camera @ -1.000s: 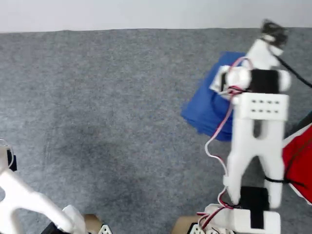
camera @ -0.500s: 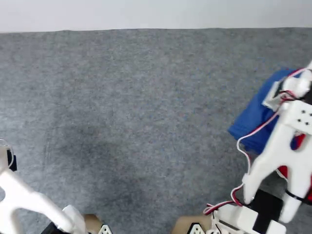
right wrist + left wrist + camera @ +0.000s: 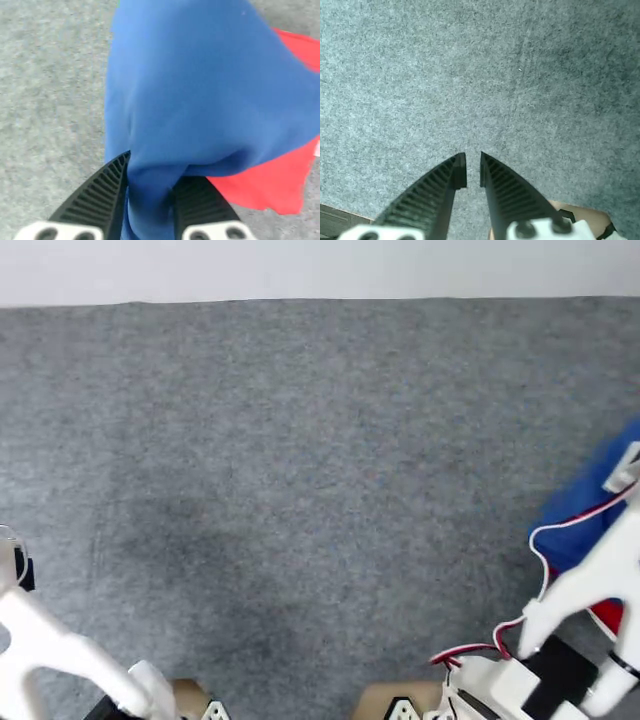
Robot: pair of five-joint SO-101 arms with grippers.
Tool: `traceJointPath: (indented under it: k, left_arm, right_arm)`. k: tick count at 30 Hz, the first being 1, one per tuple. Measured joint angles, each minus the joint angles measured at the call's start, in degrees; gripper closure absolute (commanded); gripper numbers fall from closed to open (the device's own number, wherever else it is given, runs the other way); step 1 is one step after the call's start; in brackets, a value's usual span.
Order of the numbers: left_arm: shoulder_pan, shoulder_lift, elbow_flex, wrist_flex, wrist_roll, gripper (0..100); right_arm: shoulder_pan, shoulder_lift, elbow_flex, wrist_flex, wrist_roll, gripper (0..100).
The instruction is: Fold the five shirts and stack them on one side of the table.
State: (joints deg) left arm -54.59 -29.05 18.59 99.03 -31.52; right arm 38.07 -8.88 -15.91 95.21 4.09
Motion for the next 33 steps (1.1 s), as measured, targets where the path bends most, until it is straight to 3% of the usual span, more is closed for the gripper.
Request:
traceJointPath:
  k: [21,33]
  left_arm:
    - [0.00,0.00,0.00,0.00,0.00,95]
    - [0.00,0.00,0.00,0.00,0.00,95]
  right_arm:
    - [7.38,9.76,0.00,-5.89,4.31,98.9]
    - [14.59,20.40,0.00,-12.13,14.95,98.3]
